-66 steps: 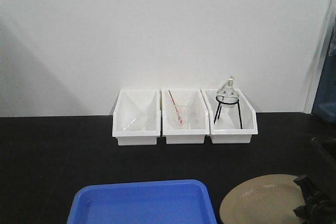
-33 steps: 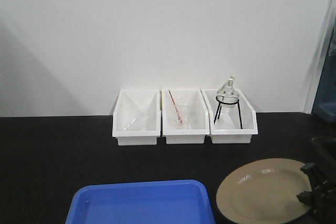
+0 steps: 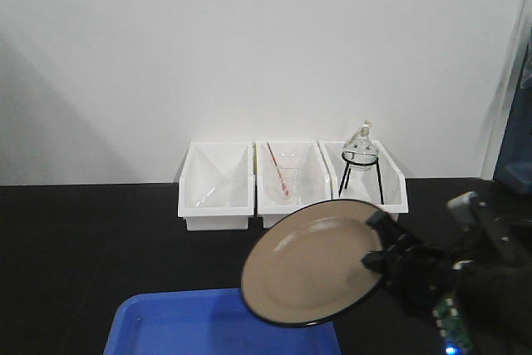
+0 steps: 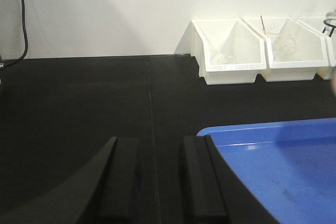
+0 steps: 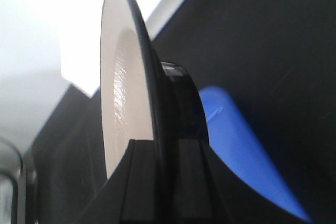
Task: Place disk in tray to left cabinet
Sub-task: 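Move the plate over the blue tray and lower it, open right gripper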
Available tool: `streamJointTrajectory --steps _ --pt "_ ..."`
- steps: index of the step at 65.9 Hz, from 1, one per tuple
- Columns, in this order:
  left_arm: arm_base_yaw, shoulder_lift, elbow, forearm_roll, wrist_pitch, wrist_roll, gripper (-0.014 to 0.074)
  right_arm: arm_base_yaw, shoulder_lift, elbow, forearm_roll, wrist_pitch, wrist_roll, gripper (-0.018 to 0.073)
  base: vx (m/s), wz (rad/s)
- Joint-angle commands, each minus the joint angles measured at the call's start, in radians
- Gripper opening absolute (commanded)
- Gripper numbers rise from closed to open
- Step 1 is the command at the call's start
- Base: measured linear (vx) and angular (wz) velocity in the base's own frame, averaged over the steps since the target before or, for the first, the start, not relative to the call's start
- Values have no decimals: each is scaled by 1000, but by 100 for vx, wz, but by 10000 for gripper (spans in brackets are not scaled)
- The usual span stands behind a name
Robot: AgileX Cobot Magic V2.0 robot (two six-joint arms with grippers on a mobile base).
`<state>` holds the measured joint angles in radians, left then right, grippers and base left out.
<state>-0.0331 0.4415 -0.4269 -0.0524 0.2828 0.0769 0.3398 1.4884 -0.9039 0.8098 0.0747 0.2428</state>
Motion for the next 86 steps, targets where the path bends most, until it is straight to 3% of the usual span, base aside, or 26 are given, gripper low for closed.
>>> streamJointTrajectory --steps 1,7,18,39,50,59,78,86 --pt "-5 10 -33 -4 -80 2 345 76 18 -74 21 -89 -16 -2 0 0" --pt "-5 10 -33 -4 -80 2 345 153 81 -99 17 -93 -24 -2 0 0" --pt "-5 10 -33 -4 -80 2 345 229 163 -101 13 -81 -24 -1 0 0" --pt "-5 10 -33 -4 -80 2 345 241 269 -101 -3 -25 -31 9 0 0" --pt "-5 10 -33 -4 -80 2 345 237 273 -101 -96 -14 -148 37 0 0" --pt "-5 10 -33 -4 -80 2 345 237 273 -101 -130 2 -219 131 0 0" --pt "-5 10 -33 -4 -80 2 345 237 273 -101 -132 29 -383 470 0 0" --pt "-5 10 -33 -4 -80 2 345 225 260 -101 -132 30 -390 523 0 0"
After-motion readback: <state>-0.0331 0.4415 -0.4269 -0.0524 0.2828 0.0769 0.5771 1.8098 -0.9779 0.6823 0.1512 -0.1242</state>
